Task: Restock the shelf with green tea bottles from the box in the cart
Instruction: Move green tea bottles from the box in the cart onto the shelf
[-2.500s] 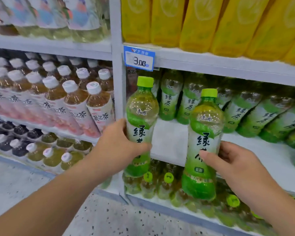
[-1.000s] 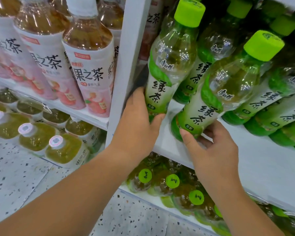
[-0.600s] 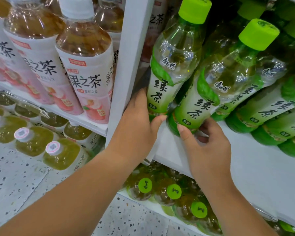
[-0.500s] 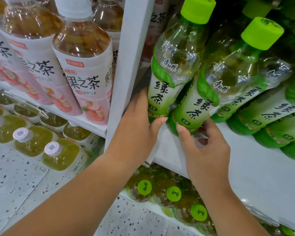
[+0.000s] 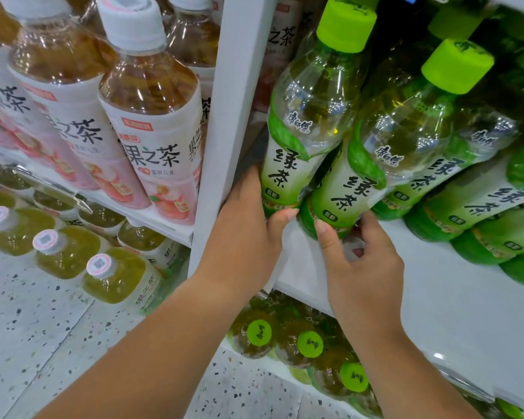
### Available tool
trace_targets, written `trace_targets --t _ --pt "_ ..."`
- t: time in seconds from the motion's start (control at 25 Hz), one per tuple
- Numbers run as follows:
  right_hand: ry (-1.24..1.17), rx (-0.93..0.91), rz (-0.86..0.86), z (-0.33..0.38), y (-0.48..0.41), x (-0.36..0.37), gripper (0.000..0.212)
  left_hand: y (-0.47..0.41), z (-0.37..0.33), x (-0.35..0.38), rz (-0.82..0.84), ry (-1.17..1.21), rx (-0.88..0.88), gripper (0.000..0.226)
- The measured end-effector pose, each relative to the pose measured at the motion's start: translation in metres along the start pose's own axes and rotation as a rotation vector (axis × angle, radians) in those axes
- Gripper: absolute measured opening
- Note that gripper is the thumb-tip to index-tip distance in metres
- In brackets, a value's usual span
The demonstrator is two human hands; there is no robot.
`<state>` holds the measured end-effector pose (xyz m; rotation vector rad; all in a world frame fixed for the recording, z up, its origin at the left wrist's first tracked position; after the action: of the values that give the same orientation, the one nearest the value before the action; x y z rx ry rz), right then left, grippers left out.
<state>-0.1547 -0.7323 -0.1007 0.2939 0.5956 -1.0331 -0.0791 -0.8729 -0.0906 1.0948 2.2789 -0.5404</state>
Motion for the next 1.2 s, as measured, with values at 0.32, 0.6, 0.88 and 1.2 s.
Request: trace_targets --t 0.32,0.6,0.88,1.2 --pt "0.025 0.001 0.026 0.008 0.0 -0.002 0.043 -0.002 -0.006 -0.006 0.062 0.022 -0.065 0.05" --pt "-0.117 0.073 0.214 0.018 -0.007 -0.017 0.039 -0.002 -0.04 -0.037 0.291 -0.18 -0.262 0.039" --pt "-0.039 0.241 0.291 0.039 0.013 -0.029 0.057 0.034 -0.05 -0.066 0.486 0.055 -0.283 0.041" --pt "-0.156 0.488 0.142 0.064 0.133 -0.052 0.05 0.119 -0.042 -0.088 0.626 0.38 -0.43 0.031"
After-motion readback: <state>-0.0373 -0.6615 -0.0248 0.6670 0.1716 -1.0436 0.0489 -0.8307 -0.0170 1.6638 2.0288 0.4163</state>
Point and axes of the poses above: each hand's wrist, its own y-axis away from the middle knuckle, its own x-axis out of the palm, z = x × y, the point moved 1 cm from there along -y, towards the middle knuckle, and after that the axes turned 11 degrees about z, right-handed, at the moved point
